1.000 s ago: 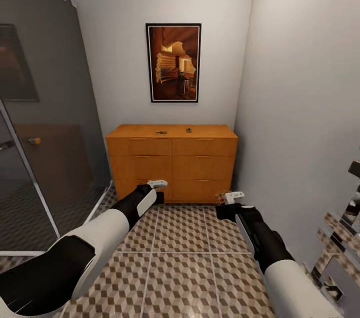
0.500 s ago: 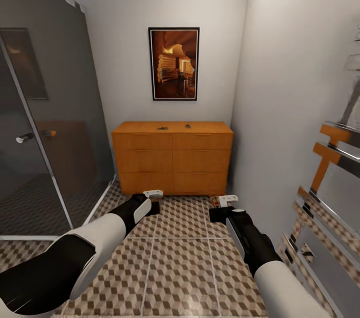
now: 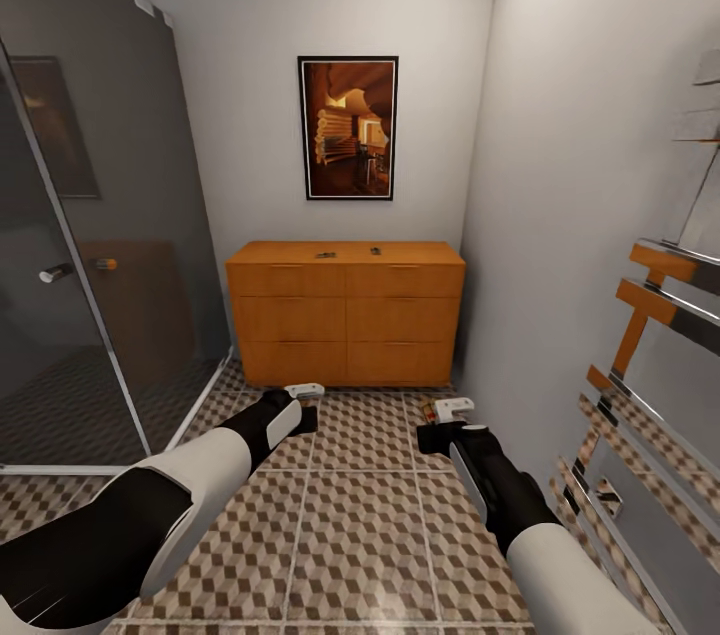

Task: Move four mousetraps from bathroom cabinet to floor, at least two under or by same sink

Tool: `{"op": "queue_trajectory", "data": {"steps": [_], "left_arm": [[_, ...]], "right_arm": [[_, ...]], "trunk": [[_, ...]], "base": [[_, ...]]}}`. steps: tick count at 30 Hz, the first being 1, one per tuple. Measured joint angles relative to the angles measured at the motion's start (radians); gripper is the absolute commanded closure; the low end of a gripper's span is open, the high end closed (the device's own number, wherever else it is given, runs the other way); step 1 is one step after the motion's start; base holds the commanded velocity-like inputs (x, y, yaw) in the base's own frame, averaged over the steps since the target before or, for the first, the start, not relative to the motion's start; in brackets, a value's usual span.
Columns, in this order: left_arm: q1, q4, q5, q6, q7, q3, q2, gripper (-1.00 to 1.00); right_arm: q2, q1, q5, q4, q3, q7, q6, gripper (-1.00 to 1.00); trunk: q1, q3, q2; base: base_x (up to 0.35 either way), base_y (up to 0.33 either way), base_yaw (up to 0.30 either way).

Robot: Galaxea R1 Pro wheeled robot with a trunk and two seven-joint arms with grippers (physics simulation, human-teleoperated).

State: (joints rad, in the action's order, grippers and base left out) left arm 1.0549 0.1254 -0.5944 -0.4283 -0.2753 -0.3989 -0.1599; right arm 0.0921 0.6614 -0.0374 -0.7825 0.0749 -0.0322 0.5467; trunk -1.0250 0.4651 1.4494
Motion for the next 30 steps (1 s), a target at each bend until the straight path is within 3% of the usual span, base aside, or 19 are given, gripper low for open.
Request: {"op": "queue_trajectory", "data": {"steps": [12, 26, 30], "left_arm": [[0.0, 0.0, 0.0, 0.0, 0.0, 0.0, 0.0, 1.0], [0.0, -0.023, -0.011, 0.067, 0.002, 0.001, -0.001, 1.0], [0.0, -0.031, -0.01, 0.069, 0.003, 0.001, -0.001, 1.0]], "right_arm": [[-0.001, 0.0, -0.001, 0.0, 0.0, -0.002, 0.0, 1.0], [-0.003, 0.0, -0.001, 0.0, 0.001, -0.002, 0.0, 1.0], [-0.003, 0.0, -0.01, -0.001, 0.038, 0.002, 0.003, 1.0]], "trunk": [[0.0, 0.0, 0.0], [-0.001, 0.0, 0.0], [-0.001, 0.0, 0.0]], "base": [[0.0, 0.19, 0.0], [-0.239, -0.124, 0.0], [-0.297, -0.157, 0.0]]}}
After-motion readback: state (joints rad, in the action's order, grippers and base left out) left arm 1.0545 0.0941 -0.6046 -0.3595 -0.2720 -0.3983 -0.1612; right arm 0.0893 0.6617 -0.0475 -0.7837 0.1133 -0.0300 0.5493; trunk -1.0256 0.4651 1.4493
